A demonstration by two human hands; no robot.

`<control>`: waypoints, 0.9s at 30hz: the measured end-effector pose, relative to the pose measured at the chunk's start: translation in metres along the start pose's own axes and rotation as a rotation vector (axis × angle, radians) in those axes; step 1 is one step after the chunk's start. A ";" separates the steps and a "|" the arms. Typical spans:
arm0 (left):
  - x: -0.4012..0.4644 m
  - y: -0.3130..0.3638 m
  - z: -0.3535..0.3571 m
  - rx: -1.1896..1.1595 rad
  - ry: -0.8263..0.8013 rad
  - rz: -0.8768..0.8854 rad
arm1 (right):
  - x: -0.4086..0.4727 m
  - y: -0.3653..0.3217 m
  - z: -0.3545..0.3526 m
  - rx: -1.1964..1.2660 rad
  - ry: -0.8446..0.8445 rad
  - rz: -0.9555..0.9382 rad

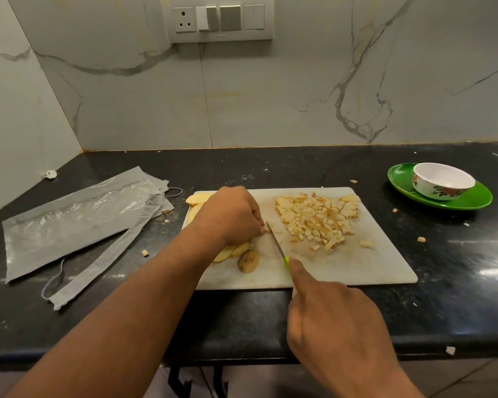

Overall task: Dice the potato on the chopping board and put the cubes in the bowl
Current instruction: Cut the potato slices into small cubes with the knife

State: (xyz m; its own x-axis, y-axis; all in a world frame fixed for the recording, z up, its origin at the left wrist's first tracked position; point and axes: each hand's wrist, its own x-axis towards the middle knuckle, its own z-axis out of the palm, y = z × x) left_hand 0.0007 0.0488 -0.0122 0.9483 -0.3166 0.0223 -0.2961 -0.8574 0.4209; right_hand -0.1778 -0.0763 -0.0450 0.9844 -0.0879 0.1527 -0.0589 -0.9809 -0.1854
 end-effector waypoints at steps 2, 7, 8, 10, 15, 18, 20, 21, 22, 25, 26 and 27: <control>0.000 -0.002 0.000 -0.010 0.000 0.009 | -0.007 0.003 -0.002 0.014 -0.022 0.012; -0.003 -0.008 -0.004 -0.027 0.022 0.038 | -0.006 0.005 -0.019 0.016 0.028 0.013; -0.004 -0.008 -0.006 -0.031 0.016 0.034 | -0.003 0.003 -0.021 0.017 0.075 0.004; -0.004 -0.009 -0.009 -0.022 -0.018 0.042 | 0.010 -0.001 -0.019 0.029 0.156 -0.018; -0.006 -0.009 -0.010 -0.009 -0.028 0.052 | 0.043 -0.011 -0.002 0.042 0.166 -0.058; -0.005 -0.007 -0.008 -0.013 -0.014 0.047 | 0.036 -0.011 0.002 -0.004 0.138 -0.071; -0.004 -0.006 -0.007 -0.019 -0.015 0.048 | 0.022 -0.009 0.001 -0.034 0.115 -0.076; -0.003 -0.006 -0.007 -0.023 -0.015 0.049 | 0.014 -0.008 0.000 -0.037 0.091 -0.071; -0.003 -0.006 -0.007 -0.028 -0.014 0.050 | 0.007 -0.008 -0.002 -0.030 0.062 -0.062; -0.004 -0.008 -0.008 -0.031 -0.022 0.062 | -0.010 -0.004 -0.012 0.009 -0.019 -0.027; -0.004 -0.009 -0.008 -0.035 -0.018 0.065 | -0.012 -0.004 -0.016 0.019 -0.022 -0.019; -0.004 -0.011 -0.010 -0.045 -0.010 0.062 | -0.012 -0.003 -0.020 0.028 -0.006 -0.015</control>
State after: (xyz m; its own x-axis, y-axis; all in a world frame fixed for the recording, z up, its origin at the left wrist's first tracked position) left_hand 0.0016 0.0628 -0.0080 0.9271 -0.3725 0.0409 -0.3485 -0.8170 0.4595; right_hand -0.1928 -0.0754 -0.0268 0.9861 -0.0718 0.1498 -0.0392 -0.9768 -0.2106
